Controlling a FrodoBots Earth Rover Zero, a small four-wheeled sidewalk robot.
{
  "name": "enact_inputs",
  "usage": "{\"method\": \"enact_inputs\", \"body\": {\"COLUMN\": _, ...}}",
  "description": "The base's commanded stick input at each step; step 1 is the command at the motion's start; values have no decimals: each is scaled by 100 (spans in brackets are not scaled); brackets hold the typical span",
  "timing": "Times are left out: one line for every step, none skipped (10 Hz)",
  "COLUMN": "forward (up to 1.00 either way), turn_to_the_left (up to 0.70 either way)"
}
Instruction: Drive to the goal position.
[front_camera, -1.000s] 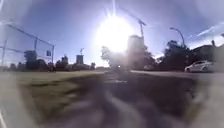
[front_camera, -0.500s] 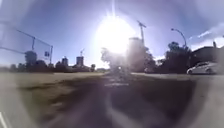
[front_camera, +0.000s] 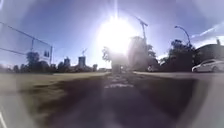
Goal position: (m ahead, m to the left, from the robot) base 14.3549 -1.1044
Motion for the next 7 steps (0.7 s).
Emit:
{"method": "enact_inputs", "body": {"forward": 10, "turn_to_the_left": 0}}
{"method": "enact_inputs", "body": {"forward": 8, "turn_to_the_left": 0}}
{"method": "enact_inputs", "body": {"forward": 9, "turn_to_the_left": 0}}
{"method": "enact_inputs", "body": {"forward": 8, "turn_to_the_left": 0}}
{"method": "enact_inputs", "body": {"forward": 8, "turn_to_the_left": 0}}
{"method": "enact_inputs", "body": {"forward": 7, "turn_to_the_left": 0}}
{"method": "enact_inputs", "body": {"forward": 7, "turn_to_the_left": 0}}
